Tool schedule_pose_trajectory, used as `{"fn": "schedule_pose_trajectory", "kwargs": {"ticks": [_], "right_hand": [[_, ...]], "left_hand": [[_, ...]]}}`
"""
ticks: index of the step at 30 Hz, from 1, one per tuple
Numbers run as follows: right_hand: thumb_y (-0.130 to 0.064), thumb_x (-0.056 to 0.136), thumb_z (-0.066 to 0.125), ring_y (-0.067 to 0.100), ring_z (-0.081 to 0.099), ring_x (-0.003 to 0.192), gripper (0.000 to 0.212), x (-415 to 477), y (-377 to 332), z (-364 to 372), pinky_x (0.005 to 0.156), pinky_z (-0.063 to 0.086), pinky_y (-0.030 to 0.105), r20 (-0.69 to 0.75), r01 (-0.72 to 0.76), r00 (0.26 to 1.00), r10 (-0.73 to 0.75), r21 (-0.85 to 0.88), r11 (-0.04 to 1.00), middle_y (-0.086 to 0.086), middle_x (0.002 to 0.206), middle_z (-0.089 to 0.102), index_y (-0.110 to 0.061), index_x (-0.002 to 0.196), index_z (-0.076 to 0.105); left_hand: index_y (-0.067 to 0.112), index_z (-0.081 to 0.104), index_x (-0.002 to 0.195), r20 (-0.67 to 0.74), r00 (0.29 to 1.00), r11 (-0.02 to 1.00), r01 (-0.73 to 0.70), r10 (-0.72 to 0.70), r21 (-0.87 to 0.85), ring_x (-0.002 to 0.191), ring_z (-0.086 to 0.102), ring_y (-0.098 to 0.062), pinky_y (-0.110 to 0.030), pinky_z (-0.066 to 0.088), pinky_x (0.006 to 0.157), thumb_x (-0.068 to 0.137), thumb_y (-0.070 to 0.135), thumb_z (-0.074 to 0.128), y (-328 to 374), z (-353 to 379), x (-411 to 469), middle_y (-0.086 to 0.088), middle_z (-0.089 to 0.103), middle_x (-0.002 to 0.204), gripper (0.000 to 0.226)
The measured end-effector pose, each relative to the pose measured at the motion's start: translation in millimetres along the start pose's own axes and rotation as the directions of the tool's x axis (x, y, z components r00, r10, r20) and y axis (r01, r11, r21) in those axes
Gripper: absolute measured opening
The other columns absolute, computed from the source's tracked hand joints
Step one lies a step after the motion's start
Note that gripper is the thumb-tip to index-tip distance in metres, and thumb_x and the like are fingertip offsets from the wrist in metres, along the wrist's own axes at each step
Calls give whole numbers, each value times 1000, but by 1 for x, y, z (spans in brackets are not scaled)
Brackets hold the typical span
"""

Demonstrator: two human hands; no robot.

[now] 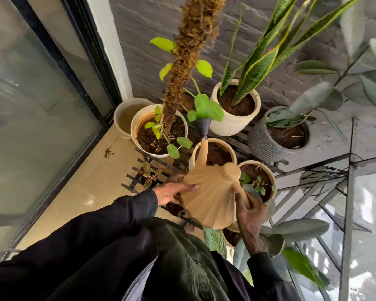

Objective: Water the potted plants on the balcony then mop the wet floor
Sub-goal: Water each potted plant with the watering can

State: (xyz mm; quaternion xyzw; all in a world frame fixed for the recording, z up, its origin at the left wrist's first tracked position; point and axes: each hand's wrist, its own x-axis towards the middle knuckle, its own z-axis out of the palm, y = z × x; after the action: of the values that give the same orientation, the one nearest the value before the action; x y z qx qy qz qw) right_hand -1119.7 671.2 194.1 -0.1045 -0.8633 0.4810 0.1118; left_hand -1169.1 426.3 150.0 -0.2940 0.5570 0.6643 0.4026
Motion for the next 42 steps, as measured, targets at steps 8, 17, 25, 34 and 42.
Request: {"fn": "schedule_pose_trajectory", "kwargs": {"ticks": [8, 17, 25, 34, 42], "right_hand": [[-40, 95, 76, 0, 55, 52, 24, -15, -49, 53, 50, 39, 12, 142, -26, 989, 32, -44, 999, -20, 58, 64, -25, 76, 74], [-37, 96, 76, 9, 26, 44, 61, 22, -104, 118, 49, 25, 29, 302, -43, 946, 119, -249, 968, -14, 45, 35, -23, 48, 40], [-28, 96, 73, 17, 39, 48, 51, 64, -153, 162, 49, 32, 29, 378, -34, 902, 207, -417, 908, 0, 53, 49, -8, 54, 51], [-34, 97, 72, 18, 48, 54, 40, 90, -180, 197, 47, 31, 29, 400, 9, 883, 247, -539, 842, 4, 66, 55, -2, 77, 59], [-34, 97, 73, 40, 72, 92, 39, 105, -195, 210, 67, 47, 36, 434, 55, 864, 255, -586, 808, 22, 105, 72, 4, 107, 64]], "left_hand": [[25, 39, 147, 27, 998, 996, 53, -51, -71, 130, 47, -35, -61, 44, 106, 70, 34, 89, -18, -71, -16, -10, 50, 141, 92], [19, 44, 143, 47, 997, 980, 75, -67, -186, 127, 49, -37, -59, 50, 102, 57, 56, 89, -19, -128, -29, -13, 49, 140, 104], [19, 44, 138, 47, 992, 956, 123, -114, -268, 123, 54, -37, -57, 54, 95, 69, 58, 82, 0, -149, -32, -15, 48, 141, 88], [21, 44, 139, 128, 984, 936, 158, -123, -316, 120, 52, -43, -57, 58, 85, 49, 63, 90, 6, -168, -28, -19, 48, 137, 110], [22, 46, 136, 138, 984, 934, 153, -114, -322, 121, 52, -45, -53, 60, 73, 38, 65, 94, 13, -172, -27, -20, 49, 139, 117]]}}
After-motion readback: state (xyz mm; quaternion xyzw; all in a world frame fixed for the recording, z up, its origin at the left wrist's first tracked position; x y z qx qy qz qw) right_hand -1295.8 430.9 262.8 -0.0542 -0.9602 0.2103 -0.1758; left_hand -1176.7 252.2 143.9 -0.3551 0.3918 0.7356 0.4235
